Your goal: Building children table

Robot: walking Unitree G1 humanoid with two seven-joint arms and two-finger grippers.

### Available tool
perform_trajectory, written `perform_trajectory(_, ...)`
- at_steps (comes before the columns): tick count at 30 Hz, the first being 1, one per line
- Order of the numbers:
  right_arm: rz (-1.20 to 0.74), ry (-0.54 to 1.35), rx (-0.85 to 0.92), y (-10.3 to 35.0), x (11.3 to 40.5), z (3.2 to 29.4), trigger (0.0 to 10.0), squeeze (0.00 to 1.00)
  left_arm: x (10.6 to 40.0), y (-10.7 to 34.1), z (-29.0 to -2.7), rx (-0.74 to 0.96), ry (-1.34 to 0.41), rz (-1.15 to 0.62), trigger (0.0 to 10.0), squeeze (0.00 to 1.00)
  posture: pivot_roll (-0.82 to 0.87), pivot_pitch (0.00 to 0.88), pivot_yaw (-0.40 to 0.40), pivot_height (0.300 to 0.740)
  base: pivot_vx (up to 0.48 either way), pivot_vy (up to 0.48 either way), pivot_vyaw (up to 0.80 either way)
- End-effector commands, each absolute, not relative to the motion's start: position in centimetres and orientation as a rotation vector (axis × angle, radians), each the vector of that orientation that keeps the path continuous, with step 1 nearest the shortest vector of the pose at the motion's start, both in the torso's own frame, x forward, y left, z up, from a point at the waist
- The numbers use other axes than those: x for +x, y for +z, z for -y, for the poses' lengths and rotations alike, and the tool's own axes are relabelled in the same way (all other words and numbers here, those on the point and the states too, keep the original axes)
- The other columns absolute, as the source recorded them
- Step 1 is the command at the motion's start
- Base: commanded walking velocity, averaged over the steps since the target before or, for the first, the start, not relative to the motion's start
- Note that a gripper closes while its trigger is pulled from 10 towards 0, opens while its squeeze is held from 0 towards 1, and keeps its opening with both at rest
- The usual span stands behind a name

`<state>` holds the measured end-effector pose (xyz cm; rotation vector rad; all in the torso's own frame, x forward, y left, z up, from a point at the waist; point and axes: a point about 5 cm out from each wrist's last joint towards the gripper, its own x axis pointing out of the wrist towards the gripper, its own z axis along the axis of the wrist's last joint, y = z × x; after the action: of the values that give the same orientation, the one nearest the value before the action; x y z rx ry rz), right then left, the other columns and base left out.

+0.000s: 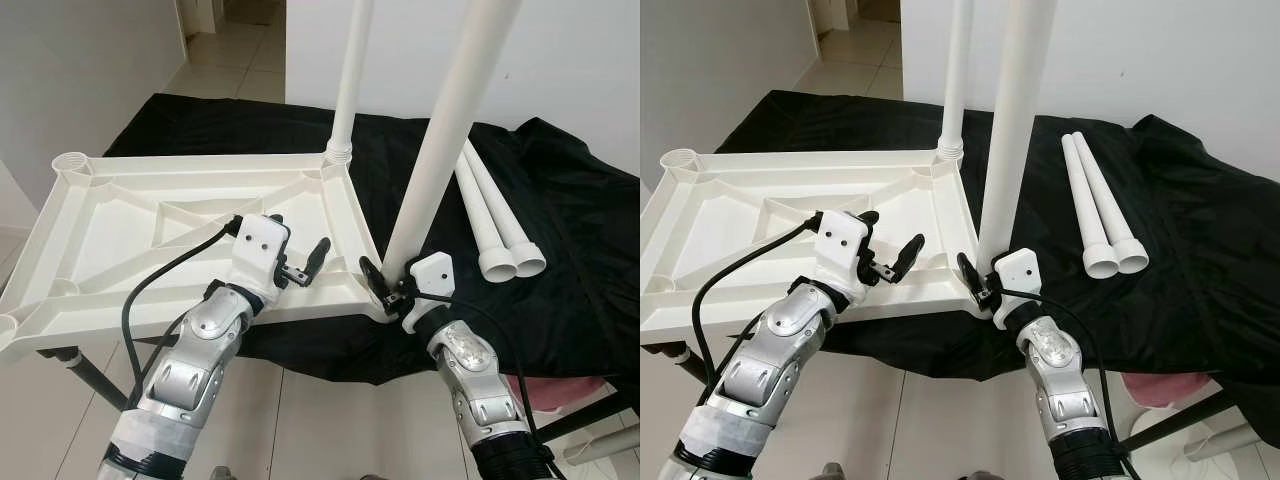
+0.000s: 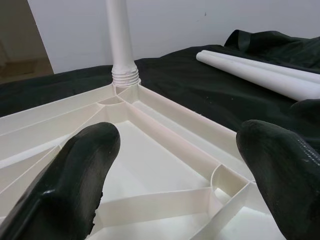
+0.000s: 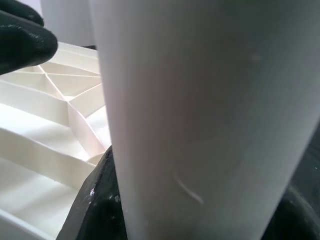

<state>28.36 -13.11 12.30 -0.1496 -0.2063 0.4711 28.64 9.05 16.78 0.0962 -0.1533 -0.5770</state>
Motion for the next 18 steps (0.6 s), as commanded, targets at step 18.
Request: perform_trajectory(18,0.15,0.599,-0.206,10.5,29.2,12.7,10.0,0.0,28.2,17.3,-8.4,0.129,-0.687,0.17,10.0,0.0,0.06,0.015,-0.044,0.74,0.0,0.0,0.0)
